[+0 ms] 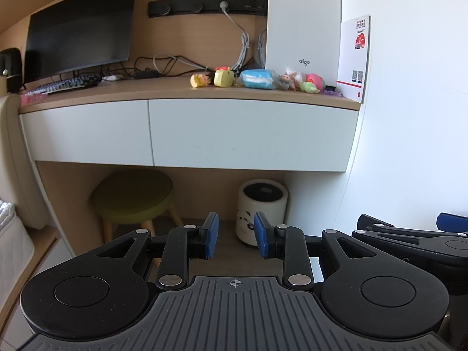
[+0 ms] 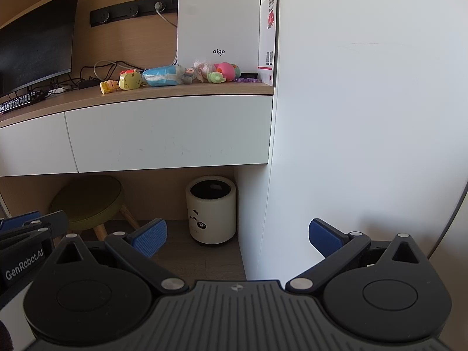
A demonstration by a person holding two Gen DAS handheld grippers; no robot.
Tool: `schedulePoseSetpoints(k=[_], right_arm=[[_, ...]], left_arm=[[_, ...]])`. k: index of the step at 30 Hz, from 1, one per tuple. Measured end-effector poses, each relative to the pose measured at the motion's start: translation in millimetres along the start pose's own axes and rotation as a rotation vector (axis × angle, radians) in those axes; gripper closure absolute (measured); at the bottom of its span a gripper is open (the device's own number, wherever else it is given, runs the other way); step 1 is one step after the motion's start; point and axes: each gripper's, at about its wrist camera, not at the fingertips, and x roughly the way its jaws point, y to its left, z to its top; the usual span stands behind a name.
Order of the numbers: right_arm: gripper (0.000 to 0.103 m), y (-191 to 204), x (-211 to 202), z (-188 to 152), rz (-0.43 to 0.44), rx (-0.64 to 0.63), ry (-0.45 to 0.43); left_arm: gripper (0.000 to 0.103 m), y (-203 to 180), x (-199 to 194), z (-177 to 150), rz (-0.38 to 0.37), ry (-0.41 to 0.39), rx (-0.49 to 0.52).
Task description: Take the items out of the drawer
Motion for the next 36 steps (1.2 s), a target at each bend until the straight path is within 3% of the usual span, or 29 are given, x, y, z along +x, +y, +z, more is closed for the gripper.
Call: schedulePoseSetpoints(k=[36], right_arm=[[0.000,-0.2,0.2,-3.7,-0.001,0.002,0.000]], left_arm=[[0.073,-1.1,-0.3,-0.5,0.001,-0.002,-0.003]])
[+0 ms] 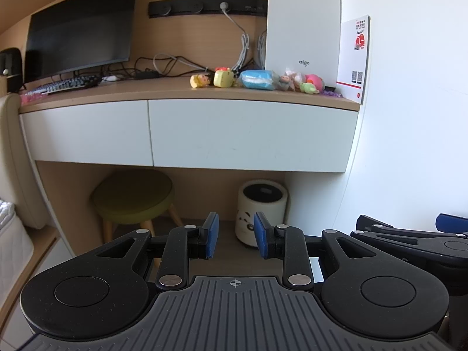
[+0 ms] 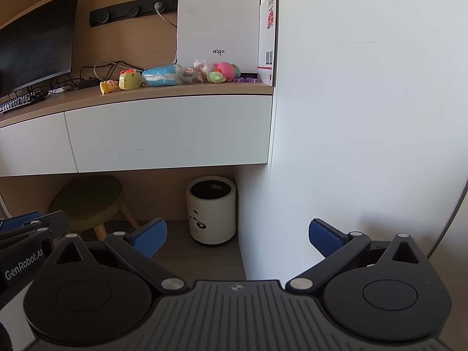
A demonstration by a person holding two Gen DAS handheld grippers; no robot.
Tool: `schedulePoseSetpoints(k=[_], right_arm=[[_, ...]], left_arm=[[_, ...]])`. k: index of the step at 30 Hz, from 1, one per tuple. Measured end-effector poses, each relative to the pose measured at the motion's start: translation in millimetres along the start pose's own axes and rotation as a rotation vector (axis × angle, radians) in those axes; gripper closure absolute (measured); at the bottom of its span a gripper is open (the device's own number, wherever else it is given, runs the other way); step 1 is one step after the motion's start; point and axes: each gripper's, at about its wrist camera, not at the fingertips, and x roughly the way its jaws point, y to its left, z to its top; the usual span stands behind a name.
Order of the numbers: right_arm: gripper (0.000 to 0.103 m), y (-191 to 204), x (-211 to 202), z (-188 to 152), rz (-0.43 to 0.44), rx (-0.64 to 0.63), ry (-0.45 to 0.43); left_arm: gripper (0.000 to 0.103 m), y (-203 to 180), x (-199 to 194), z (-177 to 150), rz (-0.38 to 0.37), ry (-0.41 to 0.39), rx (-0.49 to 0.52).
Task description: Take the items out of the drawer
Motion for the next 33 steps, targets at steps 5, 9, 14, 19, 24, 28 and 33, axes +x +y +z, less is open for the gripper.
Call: schedulePoseSetpoints(k=[5,9,14,19,24,28,33], right_arm=[[0.000,0,0,-1,-0.001,0.000,0.000],[0.000,0,0,-1,0.000,-0.001,0.000],[0.000,0,0,-1,0.001,-0.001,0.000],[0.000,-2,0,3,0.003,-0.003,-0.007],[0.000,-4,3,10,0.003,0.007,-0.015],[0.000,-4,7,16,0.012,0.007,-0.016],[0.000,-2,13,23,0.010,0.005,0.005]], left_arm=[[0.075,0,0,0,0.001,0.000,-0.001],[0.075,0,0,0,-0.002,0.001,-0.001],[0.079,-4,1,-1,-0.016,0.000,0.001],[0.084,-7,4,1,-0.056,-0.025,0.009],[0.084,-15,5,-2,0.058,-0.074,0.040],[0.085,-13,12,0,-0.017,-0.057,0.046],[0.085,-8,18,9,-0.028,-0.026,0.046]])
